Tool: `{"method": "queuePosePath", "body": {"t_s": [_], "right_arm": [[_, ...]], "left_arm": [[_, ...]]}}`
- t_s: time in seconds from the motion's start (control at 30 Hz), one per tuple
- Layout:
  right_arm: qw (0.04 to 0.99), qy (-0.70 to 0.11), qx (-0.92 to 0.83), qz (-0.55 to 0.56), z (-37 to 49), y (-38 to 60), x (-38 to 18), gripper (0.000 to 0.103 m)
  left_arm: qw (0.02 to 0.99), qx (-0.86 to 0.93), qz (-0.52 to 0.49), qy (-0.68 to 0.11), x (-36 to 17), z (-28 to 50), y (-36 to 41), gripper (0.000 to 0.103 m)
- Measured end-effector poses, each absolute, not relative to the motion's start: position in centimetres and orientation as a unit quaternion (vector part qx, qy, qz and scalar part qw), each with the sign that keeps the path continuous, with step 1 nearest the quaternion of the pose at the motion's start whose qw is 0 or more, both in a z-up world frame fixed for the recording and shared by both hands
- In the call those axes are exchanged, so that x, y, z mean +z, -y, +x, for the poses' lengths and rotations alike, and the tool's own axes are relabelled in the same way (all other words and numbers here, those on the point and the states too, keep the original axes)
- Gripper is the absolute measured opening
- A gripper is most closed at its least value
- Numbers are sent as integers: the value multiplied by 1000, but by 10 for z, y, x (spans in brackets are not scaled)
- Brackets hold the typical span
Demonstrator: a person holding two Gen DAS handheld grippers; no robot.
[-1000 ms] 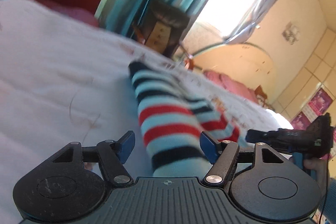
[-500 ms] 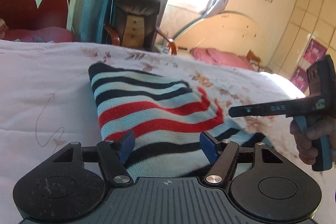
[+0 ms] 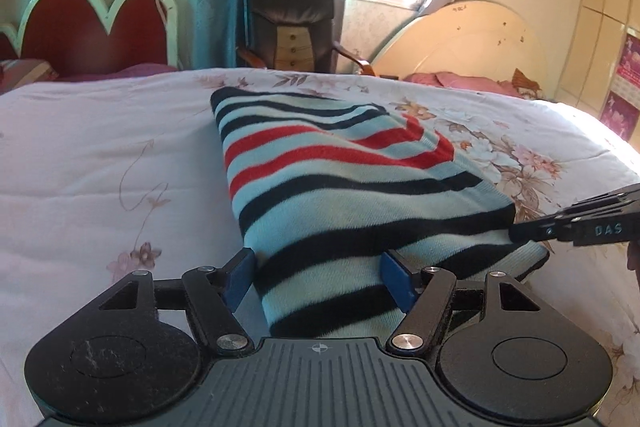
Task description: Fold small clothes
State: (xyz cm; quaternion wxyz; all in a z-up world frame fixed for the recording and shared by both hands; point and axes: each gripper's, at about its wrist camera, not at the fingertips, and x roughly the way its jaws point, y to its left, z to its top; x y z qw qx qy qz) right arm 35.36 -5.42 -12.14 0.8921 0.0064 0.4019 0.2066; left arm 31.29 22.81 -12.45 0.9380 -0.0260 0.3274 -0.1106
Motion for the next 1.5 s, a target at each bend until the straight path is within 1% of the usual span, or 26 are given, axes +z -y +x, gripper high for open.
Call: {"method": "queuePosePath", "body": {"t_s": [0.1,0.13,0.17,0.2,0.23,0.27,0.3,0.33,0.37,0.4,0.47,0.57,0.8,0.97,1.2,1.37,1.5], "right_arm": [[906,-376,192,40,341,66,-108,23],[908,-369,191,50,333,71,-103,25],[909,-368,189,52,327,74,-100,31],[909,-369,186,51,321,76,-98,43],[910,-369,182,49,315,78,-96,52],[911,-369,178,49,309,80,-94,75],[912,-368,173,48,301,83,-92,86],[913,-367,170,47,293,85,-90,85],[914,-366,168,45,284,86,-88,87],[915,-367,165,43,275,88,-86,91],[917,-364,158,36,252,90,-80,94],[923,-352,154,28,210,95,-65,102],[935,-328,132,11,115,94,-19,102],[945,-306,117,12,57,95,-5,102],[951,-289,98,42,27,103,13,102],[958,-267,106,26,15,95,27,102],[958,-260,118,4,10,83,28,102]], "left_arm": [[944,-86,-16,-320,-119,291,-221,69],[945,-76,-12,-317,-117,283,-216,74],[947,-64,-11,-314,-114,273,-212,93],[950,-58,-12,-308,-110,263,-209,99],[952,-56,-14,-302,-107,253,-204,99],[951,-58,-17,-303,-104,246,-200,100],[951,-59,-19,-304,-100,238,-195,100],[952,-54,-18,-302,-96,229,-190,100],[953,-51,-18,-298,-92,220,-186,100],[954,-52,-19,-295,-86,210,-180,100],[956,-47,-25,-288,-74,189,-172,100],[960,-43,-35,-274,-50,149,-161,103],[962,-26,-33,-270,-16,65,-151,103],[961,-23,-52,-269,1,15,-155,103],[968,-28,-40,-246,23,-27,-153,103],[972,-24,-42,-231,32,-39,-154,103],[972,-21,-42,-229,34,-42,-157,103]]}}
